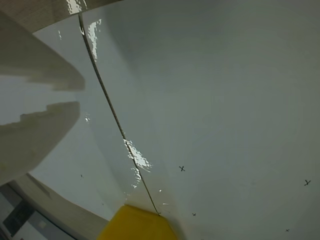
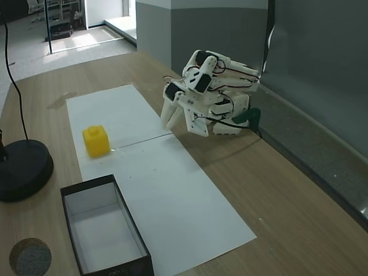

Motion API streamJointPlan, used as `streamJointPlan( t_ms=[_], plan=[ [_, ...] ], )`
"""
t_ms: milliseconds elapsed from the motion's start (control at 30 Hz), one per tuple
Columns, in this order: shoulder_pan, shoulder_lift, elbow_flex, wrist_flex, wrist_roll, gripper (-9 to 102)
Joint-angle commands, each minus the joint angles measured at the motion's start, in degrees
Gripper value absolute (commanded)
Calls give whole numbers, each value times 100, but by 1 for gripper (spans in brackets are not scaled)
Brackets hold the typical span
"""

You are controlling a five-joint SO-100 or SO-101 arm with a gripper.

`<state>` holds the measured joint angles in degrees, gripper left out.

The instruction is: Grab a yellow square and put it in the box.

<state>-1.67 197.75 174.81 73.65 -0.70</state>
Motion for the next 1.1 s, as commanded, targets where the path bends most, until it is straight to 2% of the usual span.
streamJointPlan(
  t_ms=[0,800,967,1067],
  plan=[
    [18,141,-290,53,44,0],
    [0,141,-281,9,0,0],
    [220,141,-308,-1318,-35,2],
    [448,141,-483,-2118,-439,13]
  ],
)
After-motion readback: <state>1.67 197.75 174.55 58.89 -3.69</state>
